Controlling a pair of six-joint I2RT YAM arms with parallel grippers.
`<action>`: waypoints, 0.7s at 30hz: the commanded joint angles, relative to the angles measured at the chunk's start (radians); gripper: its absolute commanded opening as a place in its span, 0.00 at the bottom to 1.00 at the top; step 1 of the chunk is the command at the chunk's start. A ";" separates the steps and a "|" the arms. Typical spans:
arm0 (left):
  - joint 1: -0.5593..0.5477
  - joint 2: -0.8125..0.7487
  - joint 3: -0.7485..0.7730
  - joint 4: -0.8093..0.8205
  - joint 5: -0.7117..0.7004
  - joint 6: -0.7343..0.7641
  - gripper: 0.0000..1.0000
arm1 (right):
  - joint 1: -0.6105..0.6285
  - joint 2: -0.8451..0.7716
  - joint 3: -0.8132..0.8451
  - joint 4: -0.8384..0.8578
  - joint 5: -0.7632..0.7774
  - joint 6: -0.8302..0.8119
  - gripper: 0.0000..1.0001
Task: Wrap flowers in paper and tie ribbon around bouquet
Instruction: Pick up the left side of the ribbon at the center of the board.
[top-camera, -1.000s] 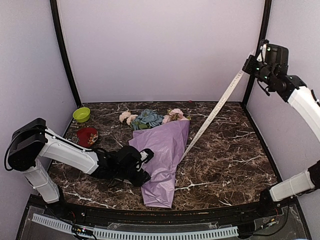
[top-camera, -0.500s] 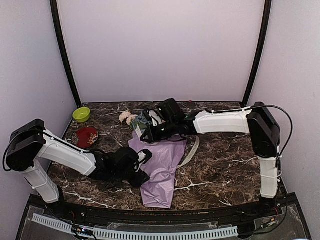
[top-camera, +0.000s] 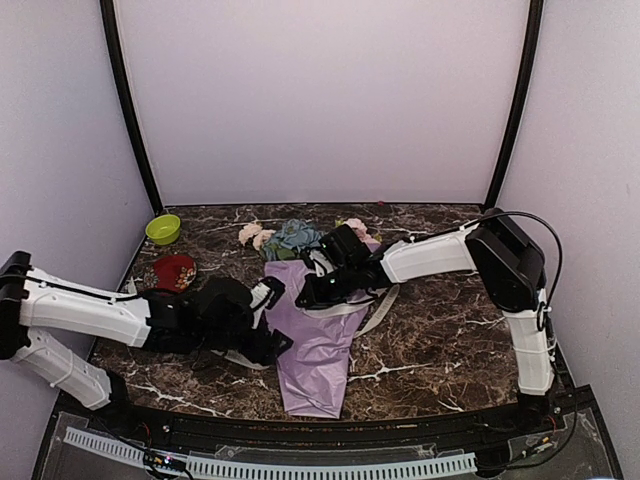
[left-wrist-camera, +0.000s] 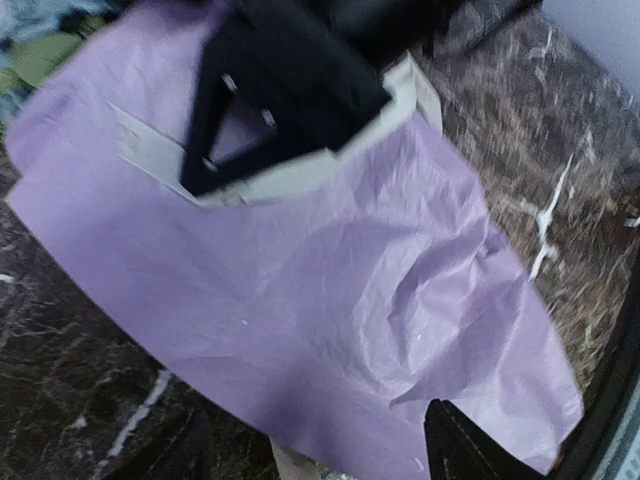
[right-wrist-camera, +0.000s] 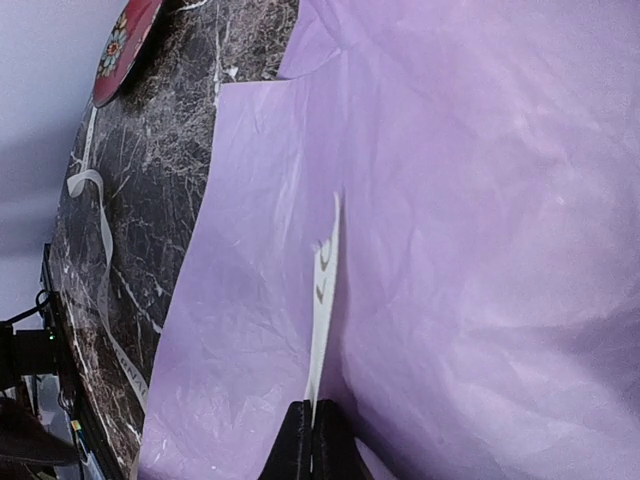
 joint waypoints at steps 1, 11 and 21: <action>0.109 -0.244 0.032 -0.269 -0.163 -0.217 0.78 | 0.004 0.003 -0.008 0.004 0.022 -0.010 0.00; 0.672 -0.287 -0.007 -0.669 -0.170 -0.558 0.91 | 0.015 -0.001 -0.005 0.020 0.009 -0.022 0.00; 0.850 -0.300 -0.032 -0.716 -0.268 -0.790 0.99 | 0.016 -0.010 -0.020 0.031 -0.002 -0.034 0.00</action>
